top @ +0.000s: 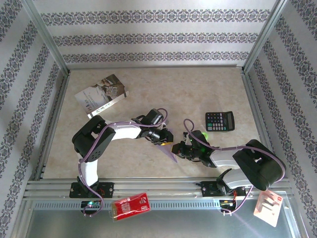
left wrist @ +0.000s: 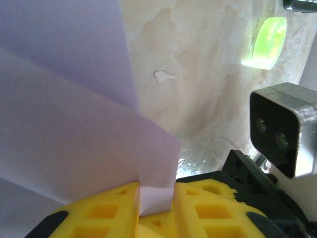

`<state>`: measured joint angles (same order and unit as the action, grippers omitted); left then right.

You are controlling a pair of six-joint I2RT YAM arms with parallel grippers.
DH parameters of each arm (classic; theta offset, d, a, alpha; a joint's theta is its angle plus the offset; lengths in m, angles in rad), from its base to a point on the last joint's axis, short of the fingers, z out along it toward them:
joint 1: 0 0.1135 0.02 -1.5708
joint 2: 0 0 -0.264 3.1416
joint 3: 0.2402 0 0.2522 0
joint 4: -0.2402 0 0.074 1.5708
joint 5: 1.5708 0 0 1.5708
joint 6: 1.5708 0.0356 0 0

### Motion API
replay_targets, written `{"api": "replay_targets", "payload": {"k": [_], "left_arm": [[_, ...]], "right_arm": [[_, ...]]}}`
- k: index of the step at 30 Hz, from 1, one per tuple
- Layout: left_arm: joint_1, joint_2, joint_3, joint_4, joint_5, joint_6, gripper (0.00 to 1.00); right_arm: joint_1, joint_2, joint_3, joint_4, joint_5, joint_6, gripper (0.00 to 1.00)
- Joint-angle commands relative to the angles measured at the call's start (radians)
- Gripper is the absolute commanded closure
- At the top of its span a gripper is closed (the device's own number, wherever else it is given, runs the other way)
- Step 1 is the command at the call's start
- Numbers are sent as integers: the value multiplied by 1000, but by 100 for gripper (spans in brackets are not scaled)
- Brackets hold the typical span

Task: Fold a paper plane with a square sheet of paper (pick it up from the middle)
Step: Fourth fold the wing at the center of the table.

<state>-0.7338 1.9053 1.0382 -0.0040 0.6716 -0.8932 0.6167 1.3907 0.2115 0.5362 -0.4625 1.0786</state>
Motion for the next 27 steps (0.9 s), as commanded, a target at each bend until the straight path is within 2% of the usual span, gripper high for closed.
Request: {"api": "replay_targets", "payload": {"k": [1, 27], "left_arm": [[-1, 12, 6, -26, -22, 26, 76], [30, 24, -70, 15, -28, 27, 77]], "right_arm": [[-12, 16, 15, -11, -7, 0, 100], [-13, -50, 28, -73, -1, -7, 89]]}}
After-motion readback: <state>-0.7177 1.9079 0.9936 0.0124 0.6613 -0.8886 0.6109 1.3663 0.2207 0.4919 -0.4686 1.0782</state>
